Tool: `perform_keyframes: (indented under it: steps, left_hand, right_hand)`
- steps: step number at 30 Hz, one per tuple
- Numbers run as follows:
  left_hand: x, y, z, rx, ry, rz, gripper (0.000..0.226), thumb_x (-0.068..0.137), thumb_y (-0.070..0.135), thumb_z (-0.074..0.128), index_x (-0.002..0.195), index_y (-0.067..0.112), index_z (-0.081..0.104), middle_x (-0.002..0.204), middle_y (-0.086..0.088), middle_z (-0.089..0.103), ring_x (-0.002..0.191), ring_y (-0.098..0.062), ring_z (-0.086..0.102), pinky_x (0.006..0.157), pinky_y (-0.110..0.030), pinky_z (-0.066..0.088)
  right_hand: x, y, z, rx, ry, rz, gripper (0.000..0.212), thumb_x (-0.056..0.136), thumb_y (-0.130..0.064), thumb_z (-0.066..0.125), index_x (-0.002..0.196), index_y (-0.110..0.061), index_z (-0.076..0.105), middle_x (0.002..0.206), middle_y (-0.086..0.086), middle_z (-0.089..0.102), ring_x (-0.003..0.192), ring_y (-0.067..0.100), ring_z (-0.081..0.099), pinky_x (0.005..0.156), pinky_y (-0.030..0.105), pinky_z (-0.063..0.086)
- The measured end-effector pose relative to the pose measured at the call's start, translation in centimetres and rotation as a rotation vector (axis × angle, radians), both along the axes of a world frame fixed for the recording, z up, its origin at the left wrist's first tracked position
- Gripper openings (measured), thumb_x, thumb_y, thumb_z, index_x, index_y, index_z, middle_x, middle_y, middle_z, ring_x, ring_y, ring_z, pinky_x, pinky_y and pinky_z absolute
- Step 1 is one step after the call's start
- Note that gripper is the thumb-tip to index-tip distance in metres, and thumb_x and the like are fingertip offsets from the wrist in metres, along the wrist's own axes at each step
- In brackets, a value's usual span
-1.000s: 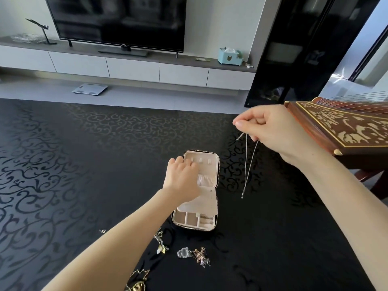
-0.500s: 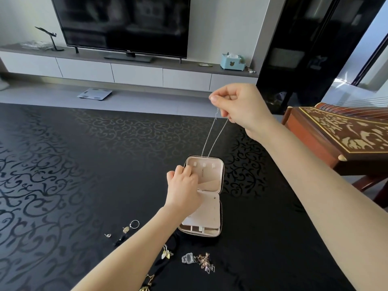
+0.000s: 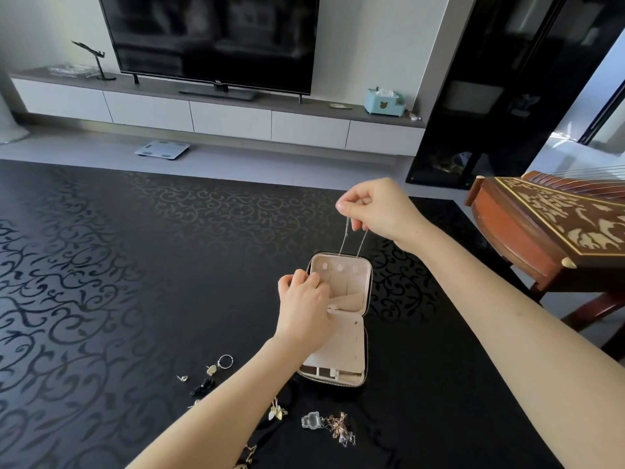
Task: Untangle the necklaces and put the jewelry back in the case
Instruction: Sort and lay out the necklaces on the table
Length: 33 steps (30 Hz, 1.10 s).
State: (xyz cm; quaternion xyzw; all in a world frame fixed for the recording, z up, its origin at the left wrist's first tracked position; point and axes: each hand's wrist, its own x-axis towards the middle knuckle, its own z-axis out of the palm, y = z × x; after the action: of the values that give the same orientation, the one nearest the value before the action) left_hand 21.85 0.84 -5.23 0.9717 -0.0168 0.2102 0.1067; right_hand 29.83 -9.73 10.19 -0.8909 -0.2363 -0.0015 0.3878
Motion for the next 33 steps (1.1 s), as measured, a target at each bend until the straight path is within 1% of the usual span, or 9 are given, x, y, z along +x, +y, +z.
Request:
perform_keyframes:
  steps: [5,8,10,14,19,23,25,27,33]
  left_hand:
    - [0.1,0.2,-0.5,0.046,-0.069,-0.012,0.023,0.041,0.011,0.064,0.061,0.019,0.057,0.063,0.008,0.052,0.064,-0.021,0.049,0.071,-0.031,0.023]
    - [0.1,0.0,-0.4,0.034,-0.087,-0.011,0.029,0.04,0.008,0.064,0.065,0.018,0.053,0.063,0.007,0.049,0.063,-0.021,0.046,0.071,-0.033,0.024]
    - [0.0,0.0,-0.2,0.028,-0.105,-0.011,0.033,0.039,0.008,0.066,0.066,0.017,0.05,0.062,0.006,0.048,0.061,-0.02,0.045,0.07,-0.034,0.034]
    - [-0.1,-0.1,-0.1,0.008,-0.122,-0.015,0.045,0.038,0.008,0.07,0.08,0.018,0.055,0.062,0.008,0.048,0.06,-0.019,0.046,0.065,-0.036,0.042]
    - [-0.1,-0.1,-0.1,0.016,-0.134,-0.009,0.06,0.042,0.007,0.069,0.099,0.022,0.062,0.061,0.007,0.049,0.061,-0.019,0.046,0.068,-0.037,0.042]
    - [-0.2,-0.2,0.0,0.018,-0.152,0.002,0.059,0.043,0.007,0.07,0.1,0.018,0.065,0.061,0.008,0.049,0.061,-0.019,0.047,0.068,-0.037,0.044]
    - [-0.3,-0.3,0.0,0.016,-0.153,0.016,0.061,0.042,0.007,0.068,0.101,0.017,0.065,0.061,0.009,0.049,0.06,-0.018,0.047,0.067,-0.036,0.044]
    - [-0.3,-0.3,0.0,0.009,-0.152,0.029,0.062,0.041,0.007,0.068,0.103,0.016,0.064,0.06,0.01,0.049,0.06,-0.018,0.046,0.067,-0.035,0.044]
    - [-0.2,-0.4,-0.1,0.016,-0.131,0.051,0.061,0.043,0.006,0.068,0.103,0.017,0.065,0.06,0.01,0.049,0.061,-0.017,0.046,0.07,-0.035,0.044]
  right_hand:
    - [-0.7,-0.7,-1.6,-0.123,0.084,0.086,0.011,0.088,-0.015,0.061,0.089,-0.008,0.07,0.068,0.003,0.069,0.055,0.008,0.056,0.043,0.008,0.038]
    - [-1.0,-0.9,-2.7,-0.224,0.074,0.133,0.008,0.088,-0.016,0.062,0.089,-0.012,0.069,0.073,0.001,0.072,0.061,0.008,0.062,0.052,0.014,0.044]
    - [-1.0,-0.8,-3.4,-0.292,0.03,0.138,0.005,0.088,-0.019,0.062,0.086,-0.017,0.066,0.072,-0.004,0.072,0.066,0.007,0.064,0.062,0.022,0.047]
    - [-1.4,-0.8,-5.0,-0.444,-0.17,0.082,0.01,0.087,-0.027,0.062,0.079,-0.025,0.056,0.07,-0.009,0.069,0.077,0.009,0.06,0.075,0.028,0.043]
    - [-1.9,-1.1,-7.2,-0.437,-0.521,0.032,0.009,0.086,-0.03,0.064,0.082,-0.021,0.064,0.071,-0.002,0.057,0.071,0.017,0.053,0.06,0.025,0.034]
    - [-2.1,-1.1,-7.9,-0.367,-0.747,0.031,0.018,0.069,-0.02,0.081,0.066,-0.016,0.063,0.057,-0.003,0.04,0.049,0.016,0.04,0.05,0.021,0.029]
    - [-2.3,-1.0,-8.0,-0.427,-0.897,0.051,0.024,0.064,-0.015,0.083,0.059,-0.014,0.06,0.049,-0.005,0.036,0.049,0.015,0.035,0.047,0.022,0.031]
    - [-2.4,-0.8,-8.5,-0.557,-1.025,0.045,0.024,0.066,-0.013,0.081,0.059,-0.014,0.058,0.045,-0.004,0.044,0.051,0.017,0.04,0.049,0.025,0.031]
    - [-1.9,-1.0,-9.8,-0.606,-1.082,-0.082,0.023,0.075,-0.016,0.073,0.059,-0.015,0.058,0.059,-0.001,0.049,0.058,0.02,0.045,0.052,0.03,0.03]
